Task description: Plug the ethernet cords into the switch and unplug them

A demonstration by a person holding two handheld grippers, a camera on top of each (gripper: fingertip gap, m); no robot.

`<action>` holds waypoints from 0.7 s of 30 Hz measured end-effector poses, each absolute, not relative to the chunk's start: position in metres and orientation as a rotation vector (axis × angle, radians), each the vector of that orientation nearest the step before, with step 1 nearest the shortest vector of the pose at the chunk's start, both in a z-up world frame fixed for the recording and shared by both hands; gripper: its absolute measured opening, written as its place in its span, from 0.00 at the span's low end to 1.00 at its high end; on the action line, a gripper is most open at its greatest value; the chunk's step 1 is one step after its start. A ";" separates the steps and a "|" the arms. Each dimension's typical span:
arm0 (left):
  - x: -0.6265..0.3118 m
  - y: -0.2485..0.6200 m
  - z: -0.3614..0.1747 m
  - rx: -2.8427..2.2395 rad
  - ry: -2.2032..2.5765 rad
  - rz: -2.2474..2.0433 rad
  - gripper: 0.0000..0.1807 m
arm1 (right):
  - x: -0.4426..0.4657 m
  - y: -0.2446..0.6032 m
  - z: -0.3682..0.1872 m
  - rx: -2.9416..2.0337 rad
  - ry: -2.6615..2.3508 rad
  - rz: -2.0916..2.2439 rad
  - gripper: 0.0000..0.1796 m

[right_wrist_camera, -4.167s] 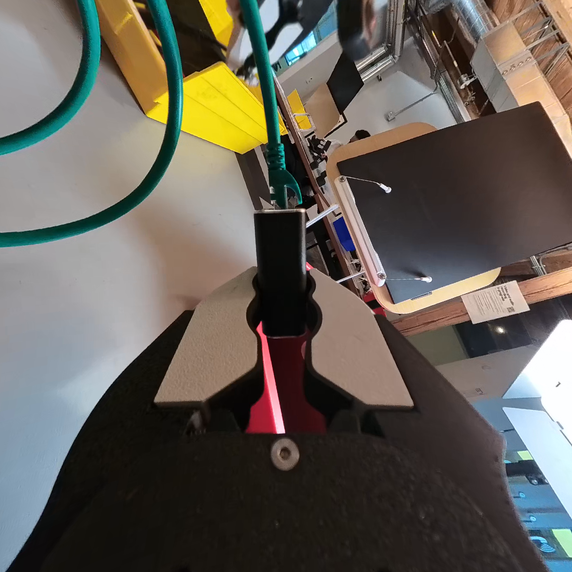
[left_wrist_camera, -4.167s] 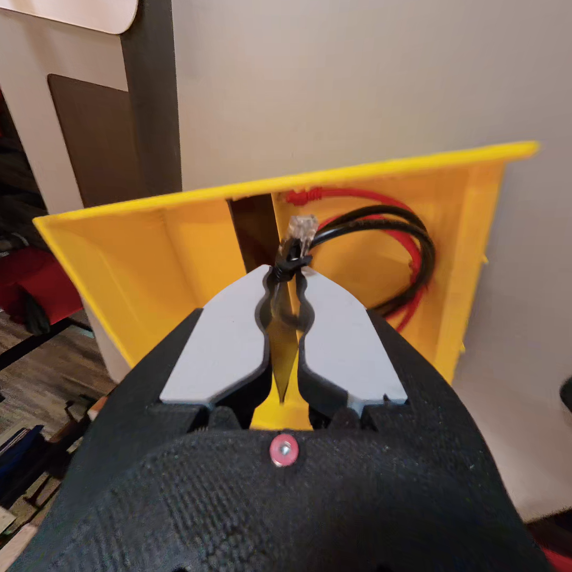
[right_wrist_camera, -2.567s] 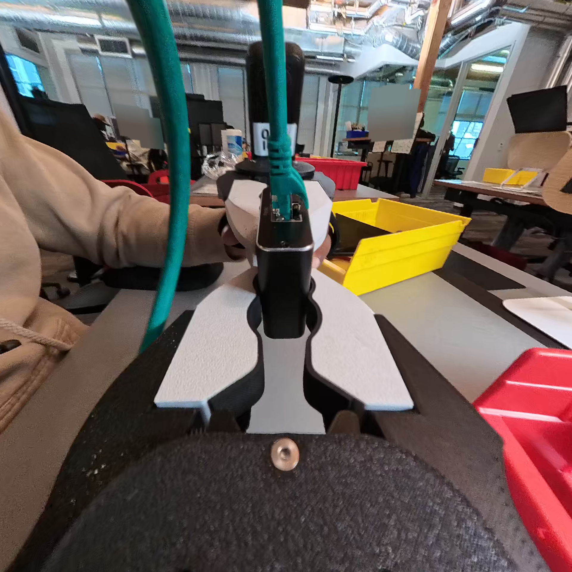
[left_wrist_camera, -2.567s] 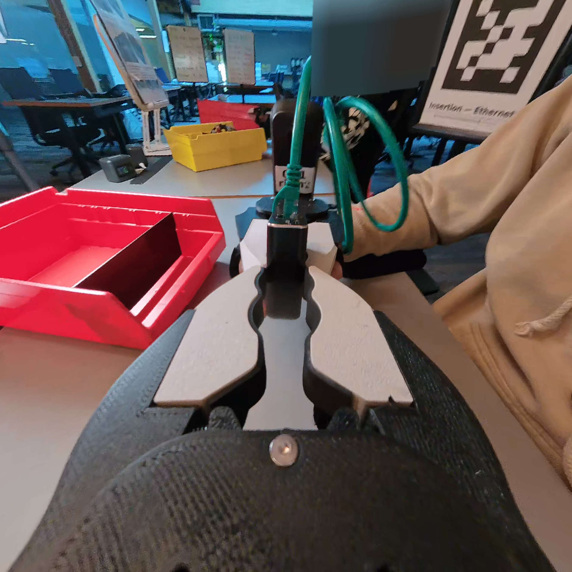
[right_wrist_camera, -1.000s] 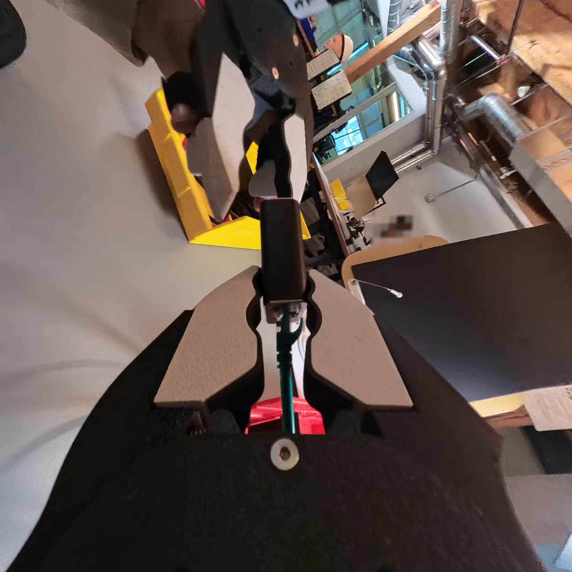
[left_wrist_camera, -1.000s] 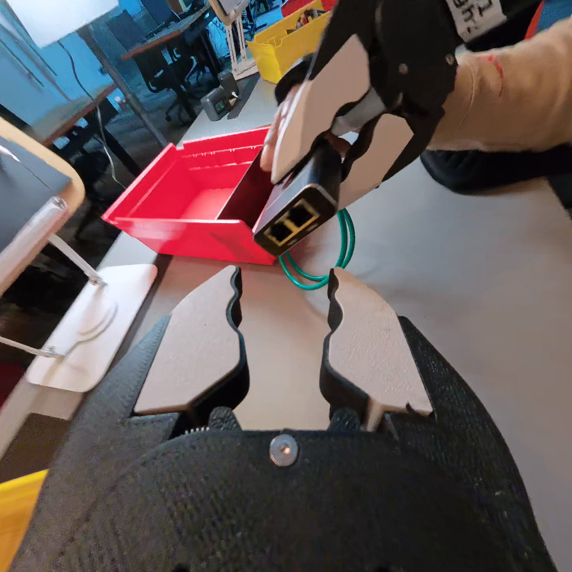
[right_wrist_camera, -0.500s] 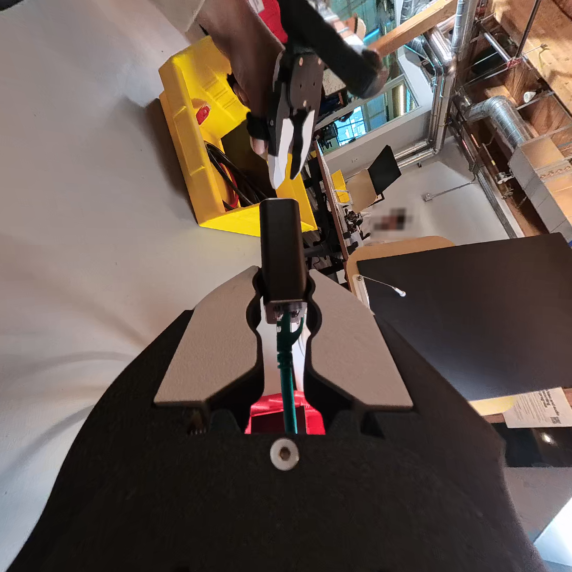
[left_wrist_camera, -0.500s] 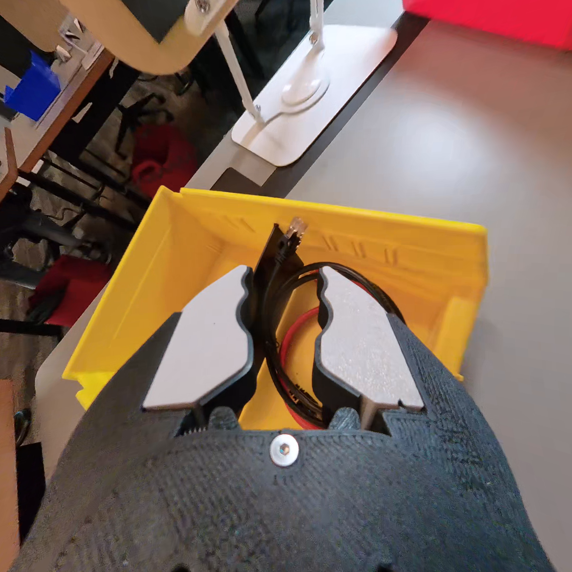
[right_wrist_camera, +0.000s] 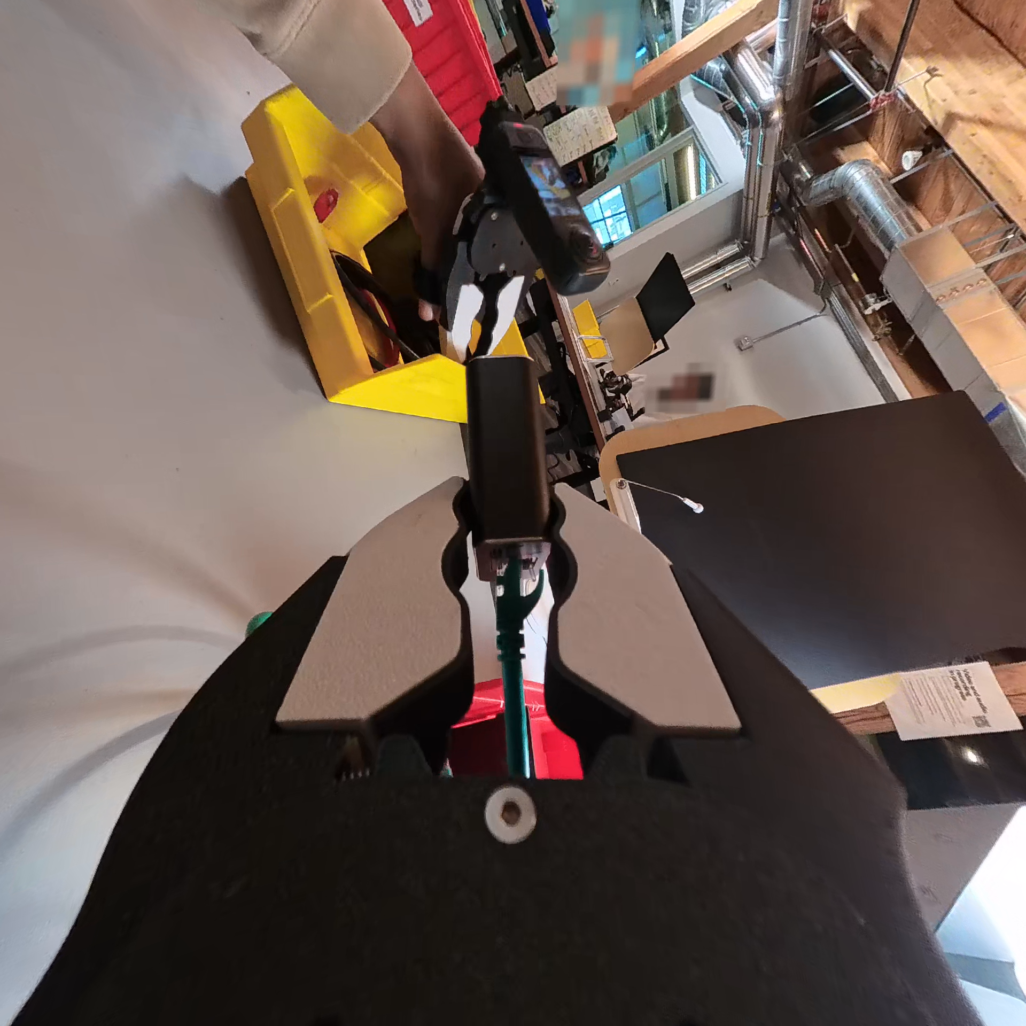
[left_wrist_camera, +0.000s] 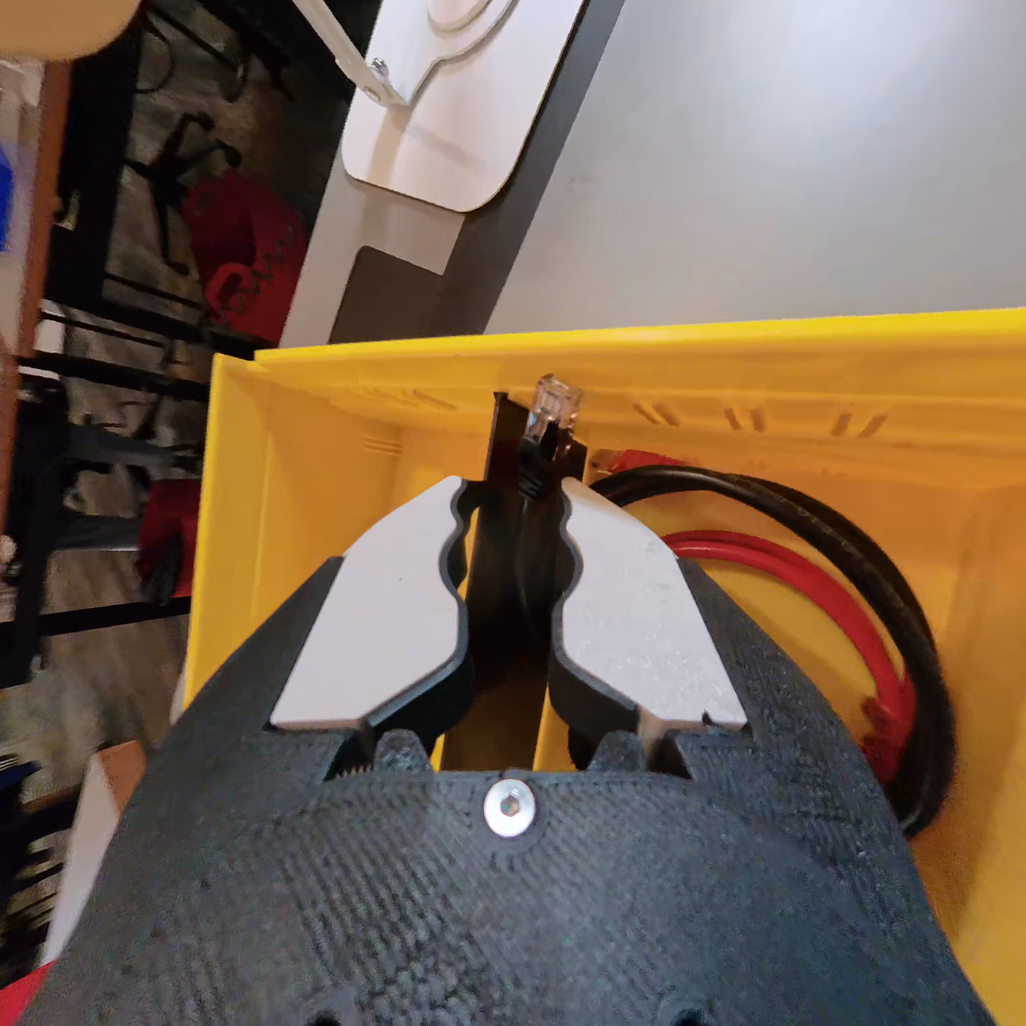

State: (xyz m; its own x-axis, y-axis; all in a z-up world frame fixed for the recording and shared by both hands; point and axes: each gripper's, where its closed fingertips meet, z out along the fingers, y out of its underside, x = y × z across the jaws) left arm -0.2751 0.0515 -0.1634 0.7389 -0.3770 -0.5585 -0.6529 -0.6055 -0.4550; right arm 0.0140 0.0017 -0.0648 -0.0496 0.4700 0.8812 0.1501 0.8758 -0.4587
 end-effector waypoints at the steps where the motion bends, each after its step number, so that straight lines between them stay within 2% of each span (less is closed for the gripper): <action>1: -0.276 0.052 -0.163 -2.270 0.785 0.578 0.14 | 0.014 0.002 -0.065 -0.493 -1.621 0.278 0.14; 6: -0.278 0.046 -0.153 -2.230 0.776 0.631 0.06 | 0.016 0.003 -0.064 -0.493 -1.618 0.271 0.14; 15: -0.274 0.036 -0.144 -2.230 0.595 0.196 0.07 | 0.019 0.005 -0.057 -0.524 -1.590 0.341 0.14; 21: -0.263 0.016 -0.101 -2.207 0.602 0.134 0.06 | 0.023 0.014 -0.053 -0.533 -1.568 0.332 0.14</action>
